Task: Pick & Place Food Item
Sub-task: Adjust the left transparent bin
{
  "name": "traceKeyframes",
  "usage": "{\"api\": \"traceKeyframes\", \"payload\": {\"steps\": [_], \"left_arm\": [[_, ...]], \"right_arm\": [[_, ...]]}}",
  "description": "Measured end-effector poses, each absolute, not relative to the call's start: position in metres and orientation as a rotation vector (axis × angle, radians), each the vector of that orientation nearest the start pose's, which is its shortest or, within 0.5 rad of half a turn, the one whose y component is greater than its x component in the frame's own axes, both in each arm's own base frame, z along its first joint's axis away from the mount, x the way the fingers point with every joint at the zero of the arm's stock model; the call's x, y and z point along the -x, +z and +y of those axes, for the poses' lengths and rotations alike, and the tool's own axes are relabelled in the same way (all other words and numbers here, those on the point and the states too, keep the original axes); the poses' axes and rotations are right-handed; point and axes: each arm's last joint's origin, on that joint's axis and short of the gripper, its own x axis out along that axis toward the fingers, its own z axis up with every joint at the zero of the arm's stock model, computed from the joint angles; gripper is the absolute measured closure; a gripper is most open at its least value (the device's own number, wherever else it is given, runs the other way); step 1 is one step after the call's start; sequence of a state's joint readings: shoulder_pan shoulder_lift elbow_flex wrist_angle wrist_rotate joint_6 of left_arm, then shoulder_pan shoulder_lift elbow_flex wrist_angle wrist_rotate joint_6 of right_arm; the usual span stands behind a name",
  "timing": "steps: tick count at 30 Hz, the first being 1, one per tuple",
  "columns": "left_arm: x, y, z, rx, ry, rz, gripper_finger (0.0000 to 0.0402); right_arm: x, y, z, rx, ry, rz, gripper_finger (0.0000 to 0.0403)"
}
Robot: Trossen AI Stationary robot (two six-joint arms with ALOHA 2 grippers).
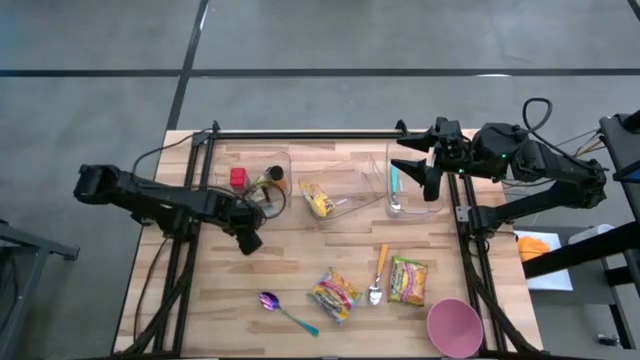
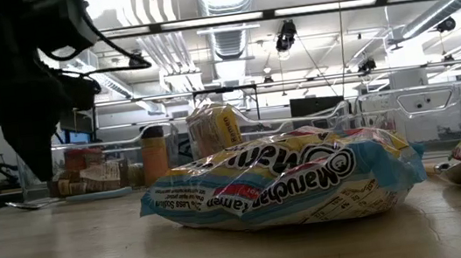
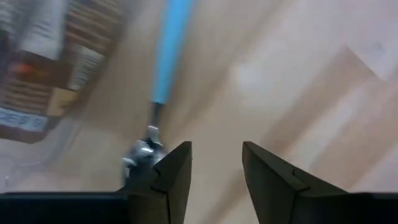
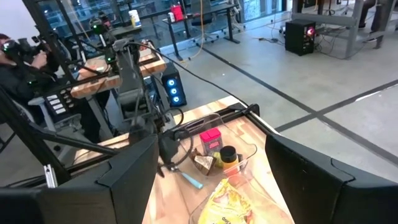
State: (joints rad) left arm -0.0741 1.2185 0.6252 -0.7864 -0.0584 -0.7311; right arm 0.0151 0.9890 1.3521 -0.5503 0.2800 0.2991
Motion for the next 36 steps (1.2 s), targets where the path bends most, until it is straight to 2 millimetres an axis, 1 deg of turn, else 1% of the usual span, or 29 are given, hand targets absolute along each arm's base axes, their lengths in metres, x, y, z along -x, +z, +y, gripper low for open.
{"api": "traceKeyframes", "payload": {"steps": [3, 6, 13, 15, 18, 20, 27, 36], "left_arm": [[-0.177, 0.167, 0.001, 0.549, 0.549, 1.285, 0.0252], [-0.174, 0.164, 0.011, 0.536, 0.568, 1.288, 0.0252], [-0.184, 0.16, 0.03, 0.449, 0.524, 1.244, 0.0252], [-0.186, 0.161, 0.031, 0.449, 0.472, 1.241, 0.0252], [-0.187, 0.162, 0.028, 0.44, 0.347, 1.256, 0.0252], [-0.187, 0.163, 0.028, 0.433, 0.315, 1.256, 0.0252], [-0.187, 0.16, 0.03, 0.358, 0.36, 1.258, 0.0251], [-0.185, 0.154, 0.03, 0.355, 0.358, 1.255, 0.0251]], "right_arm": [[-0.177, 0.449, -0.005, -0.258, -0.289, 0.146, 0.0111], [-0.177, 0.449, -0.005, -0.254, -0.288, 0.147, 0.0111], [-0.177, 0.449, -0.005, -0.255, -0.288, 0.147, 0.0111], [-0.177, 0.449, -0.005, -0.258, -0.289, 0.146, 0.0111], [-0.177, 0.449, -0.005, -0.263, -0.289, 0.146, 0.0111], [-0.177, 0.449, -0.005, -0.262, -0.289, 0.146, 0.0111], [-0.177, 0.449, -0.005, -0.257, -0.289, 0.151, 0.0111], [-0.176, 0.447, -0.005, -0.251, -0.292, 0.174, 0.0111]]}}
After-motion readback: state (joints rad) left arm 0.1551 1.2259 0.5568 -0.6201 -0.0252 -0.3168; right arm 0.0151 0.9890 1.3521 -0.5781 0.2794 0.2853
